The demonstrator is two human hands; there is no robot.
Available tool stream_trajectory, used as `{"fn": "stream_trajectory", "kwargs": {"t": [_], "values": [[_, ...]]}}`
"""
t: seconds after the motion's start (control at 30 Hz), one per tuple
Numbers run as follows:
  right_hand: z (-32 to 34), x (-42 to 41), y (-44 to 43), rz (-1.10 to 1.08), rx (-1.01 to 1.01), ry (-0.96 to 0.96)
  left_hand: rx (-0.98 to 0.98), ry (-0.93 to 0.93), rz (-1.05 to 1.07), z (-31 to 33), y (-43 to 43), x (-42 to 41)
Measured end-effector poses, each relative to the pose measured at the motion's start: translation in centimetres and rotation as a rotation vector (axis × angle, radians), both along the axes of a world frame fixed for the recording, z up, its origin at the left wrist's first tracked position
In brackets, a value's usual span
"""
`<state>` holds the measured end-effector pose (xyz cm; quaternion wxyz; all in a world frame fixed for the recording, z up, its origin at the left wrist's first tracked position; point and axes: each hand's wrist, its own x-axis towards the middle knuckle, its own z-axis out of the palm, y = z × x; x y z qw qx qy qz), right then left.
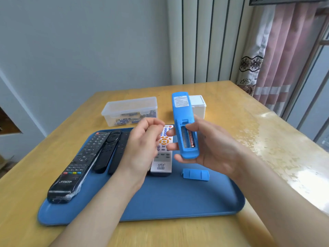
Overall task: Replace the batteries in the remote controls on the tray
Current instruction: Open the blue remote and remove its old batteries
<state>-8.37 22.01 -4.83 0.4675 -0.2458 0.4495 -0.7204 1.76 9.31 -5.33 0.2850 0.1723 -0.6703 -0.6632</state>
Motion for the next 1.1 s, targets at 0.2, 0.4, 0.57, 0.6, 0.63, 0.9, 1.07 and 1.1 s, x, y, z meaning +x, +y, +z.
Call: {"fn": "stream_trajectory", "kwargs": {"t": [0.2,0.4,0.57,0.6,0.63,0.9,1.07,1.1], "values": [[0.3,0.0,0.6,0.108,0.085,0.559,-0.968,-0.053,0.329,0.1,-2.3,0.7],[0.8,-0.1,0.5,-0.168,0.012,0.307,-0.502,0.007,0.202,1.1,-3.6,1.1],[1.1,0.4,0.1,-0.254,-0.021,0.272,-0.068,0.048,0.102,2.2,-2.7,1.6],[1.2,0.4,0.1,-0.236,-0.022,0.258,-0.026,0.083,0.124,2.2,-2.7,1.5],[1.2,0.3,0.2,-0.206,-0.022,0.241,0.011,0.116,0.147,2.3,-2.6,1.5],[1.2,0.3,0.2,-0.152,0.027,0.338,0.097,0.16,0.204,1.6,-2.9,1.1],[0.6,0.2,-0.2,-0.416,0.029,0.339,-0.126,0.064,0.234,1.3,-3.2,1.1],[0.5,0.1,-0.4,-0.487,0.02,0.318,-0.154,0.031,0.193,1.4,-3.3,1.2]]}}
